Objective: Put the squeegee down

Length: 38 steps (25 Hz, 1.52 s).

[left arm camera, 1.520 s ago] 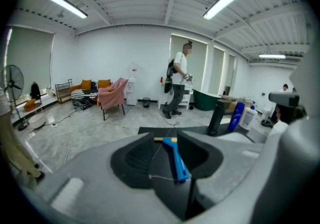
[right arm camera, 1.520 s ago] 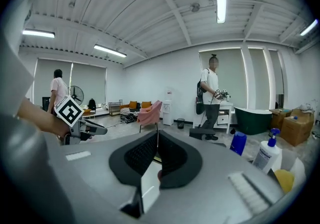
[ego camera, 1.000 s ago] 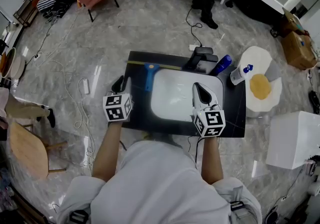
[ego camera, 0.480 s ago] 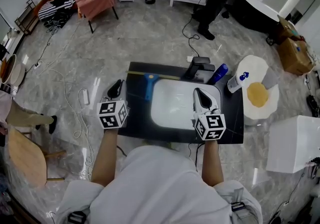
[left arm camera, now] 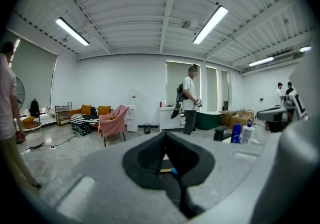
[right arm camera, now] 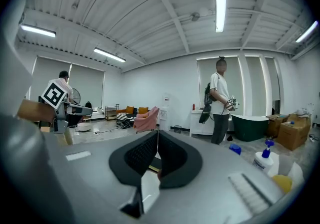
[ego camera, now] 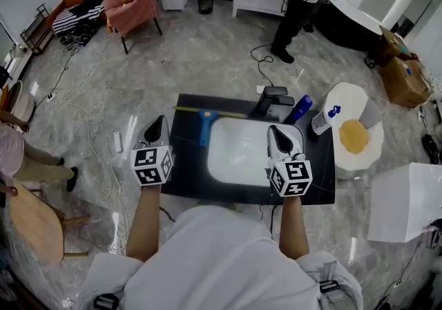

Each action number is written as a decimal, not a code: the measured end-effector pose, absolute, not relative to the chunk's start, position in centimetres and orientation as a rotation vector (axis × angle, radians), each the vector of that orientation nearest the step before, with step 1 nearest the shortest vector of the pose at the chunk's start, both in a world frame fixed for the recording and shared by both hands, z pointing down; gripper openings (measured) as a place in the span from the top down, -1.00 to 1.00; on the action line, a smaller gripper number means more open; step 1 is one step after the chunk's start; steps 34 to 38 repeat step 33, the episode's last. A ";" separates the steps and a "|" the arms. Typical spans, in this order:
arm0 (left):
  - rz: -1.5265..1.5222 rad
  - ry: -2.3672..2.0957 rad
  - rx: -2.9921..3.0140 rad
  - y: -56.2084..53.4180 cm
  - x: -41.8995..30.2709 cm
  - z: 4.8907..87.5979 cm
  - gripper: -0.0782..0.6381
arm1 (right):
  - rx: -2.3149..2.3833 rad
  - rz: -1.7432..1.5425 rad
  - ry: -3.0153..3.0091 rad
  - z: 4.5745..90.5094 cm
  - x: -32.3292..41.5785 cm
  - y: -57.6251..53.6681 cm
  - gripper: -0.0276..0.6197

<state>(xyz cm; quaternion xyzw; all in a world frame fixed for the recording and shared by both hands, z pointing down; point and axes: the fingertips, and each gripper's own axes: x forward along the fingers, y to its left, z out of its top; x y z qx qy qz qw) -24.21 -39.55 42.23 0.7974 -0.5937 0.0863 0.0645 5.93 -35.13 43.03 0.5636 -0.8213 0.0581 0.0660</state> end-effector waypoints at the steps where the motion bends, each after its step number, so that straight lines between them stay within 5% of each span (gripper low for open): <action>1: 0.256 -1.796 2.408 -39.6 -24.2 42.1 0.79 | 1.701 0.176 -2.477 43.0 6.0 -35.2 0.90; 38: 0.180 -1.837 2.442 -40.4 -24.9 40.0 0.79 | 1.759 0.179 -2.470 42.5 7.0 -36.3 0.90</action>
